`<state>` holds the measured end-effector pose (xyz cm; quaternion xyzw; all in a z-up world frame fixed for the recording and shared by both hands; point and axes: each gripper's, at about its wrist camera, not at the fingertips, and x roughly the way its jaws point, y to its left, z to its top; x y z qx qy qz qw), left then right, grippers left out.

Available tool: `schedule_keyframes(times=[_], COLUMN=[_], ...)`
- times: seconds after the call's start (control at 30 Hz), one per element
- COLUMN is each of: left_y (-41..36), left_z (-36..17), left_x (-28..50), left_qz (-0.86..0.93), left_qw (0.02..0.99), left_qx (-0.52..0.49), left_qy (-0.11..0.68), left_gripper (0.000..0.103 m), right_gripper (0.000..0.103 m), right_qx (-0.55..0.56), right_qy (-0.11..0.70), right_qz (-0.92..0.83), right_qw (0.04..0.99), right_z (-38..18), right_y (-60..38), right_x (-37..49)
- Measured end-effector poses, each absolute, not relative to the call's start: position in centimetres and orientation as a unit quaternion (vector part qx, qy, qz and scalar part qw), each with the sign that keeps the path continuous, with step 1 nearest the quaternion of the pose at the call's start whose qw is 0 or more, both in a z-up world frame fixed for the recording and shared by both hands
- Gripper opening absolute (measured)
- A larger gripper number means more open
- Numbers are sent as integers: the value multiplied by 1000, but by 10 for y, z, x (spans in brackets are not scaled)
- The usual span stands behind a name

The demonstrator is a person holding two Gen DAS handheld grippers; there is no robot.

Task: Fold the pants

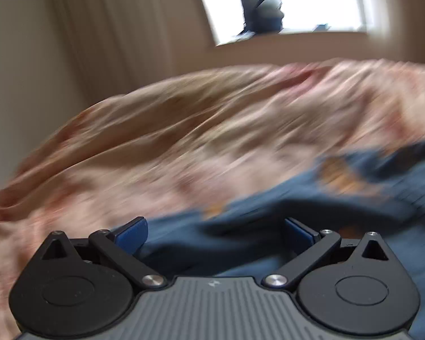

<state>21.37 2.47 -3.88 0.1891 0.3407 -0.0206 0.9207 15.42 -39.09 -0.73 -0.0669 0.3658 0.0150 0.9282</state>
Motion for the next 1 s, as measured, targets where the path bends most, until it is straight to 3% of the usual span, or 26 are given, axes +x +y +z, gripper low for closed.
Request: schedule_keyframes(times=[0.1,0.17,0.27,0.5,0.63,0.7,0.8,0.83,0.93,1.0], left_y=[82,111,130,51,-17,-39,-46,-45,-47,-57], left_z=[-44,-41,-22,29,2,-17,-28,-27,-26,-20], left_x=[211,205,192,217,276,299,321,324,331,318], left_qz=[7,26,26,-160,-336,-338,-332,-331,-344,-345], left_qw=[916,907,907,930,841,812,808,807,794,803], left_qx=[113,74,33,26,57,75,72,64,72,123], left_qy=[385,414,420,331,421,469,481,484,495,469], left_gripper=[103,103,102,103,100,87,84,75,8,6], right_gripper=[98,102,97,98,96,95,95,93,88,86], right_qx=[-104,-38,-22,-25,-65,-34,1,2,7,-2], right_qy=[409,398,386,353,359,372,368,363,363,368], right_qz=[-41,-96,-123,71,143,149,142,140,141,141], right_qw=[906,912,914,932,920,916,919,921,921,919], right_z=[-43,-45,-31,-9,-24,-30,-31,-31,-33,-36], right_y=[-386,-405,-400,-301,-270,-280,-296,-300,-305,-304], right_x=[168,162,153,151,145,144,145,146,150,151])
